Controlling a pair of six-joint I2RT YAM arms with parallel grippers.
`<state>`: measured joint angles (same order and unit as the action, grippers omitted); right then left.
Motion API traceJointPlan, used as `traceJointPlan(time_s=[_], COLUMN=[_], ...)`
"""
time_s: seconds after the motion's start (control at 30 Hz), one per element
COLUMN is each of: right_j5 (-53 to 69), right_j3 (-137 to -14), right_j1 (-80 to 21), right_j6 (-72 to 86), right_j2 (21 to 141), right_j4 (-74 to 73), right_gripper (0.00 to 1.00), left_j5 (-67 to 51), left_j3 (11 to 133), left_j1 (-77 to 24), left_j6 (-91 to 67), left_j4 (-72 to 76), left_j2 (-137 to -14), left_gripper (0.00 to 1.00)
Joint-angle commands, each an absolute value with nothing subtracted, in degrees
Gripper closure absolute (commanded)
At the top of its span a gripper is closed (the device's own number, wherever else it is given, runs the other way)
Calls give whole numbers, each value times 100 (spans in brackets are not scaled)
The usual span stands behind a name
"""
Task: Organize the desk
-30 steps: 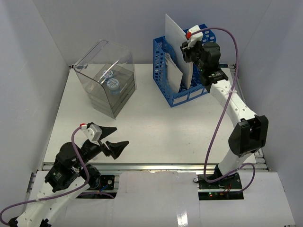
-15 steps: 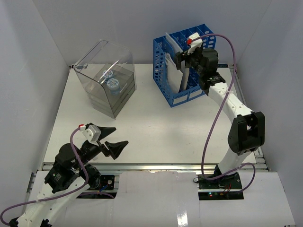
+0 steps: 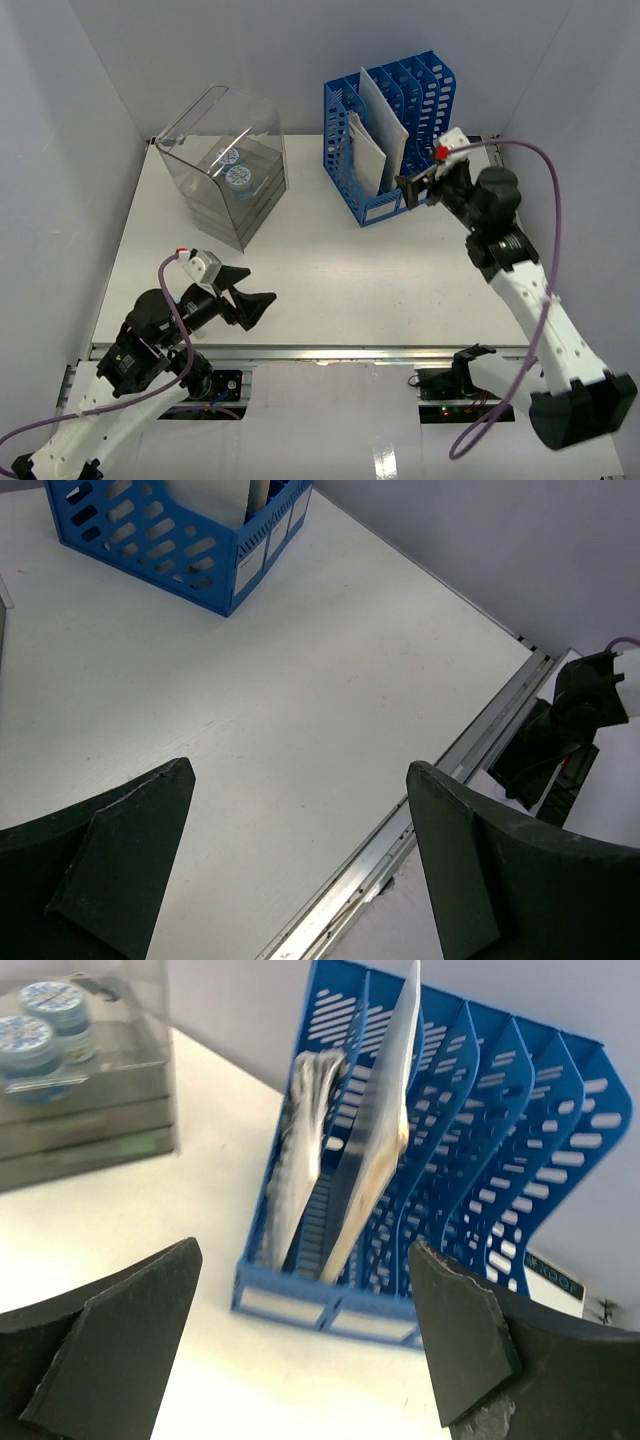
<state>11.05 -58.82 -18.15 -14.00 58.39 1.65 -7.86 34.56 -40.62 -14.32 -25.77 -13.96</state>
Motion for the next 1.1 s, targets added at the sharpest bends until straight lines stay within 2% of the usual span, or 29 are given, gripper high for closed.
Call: traceJointPlan(time_s=[0.0,0.13,0.37,0.63,1.07], right_j5=[1020,1055,706,67,178], right_j3=[-5191,-4756,-4301,-4507,-4560], right_j1=[-1802,-1505,-1204,-1126,-1134], right_j6=[-1441,-1378,-874,-1064,-1828], right_j2=[4765,4199,3530,3214,2639], right_j4=[-1117,-2198,-3084,-3276,-2999], right_gripper=[10,10,10,10,10], left_j5=[-851,-1071,-1126,-1095,-892], left_j3=[3892,4083,4288,4523,4632], left_j1=[-4078,-4078,-4078,-4070,-4071], left_j6=[-2112,-2508,-2876,-3104,-3199], left_j4=[-2714,-2934,-3481,-3942,-3916], left_j2=[-1485,-1426,-724,-527,-703], left_gripper=[2,2,2,2,2])
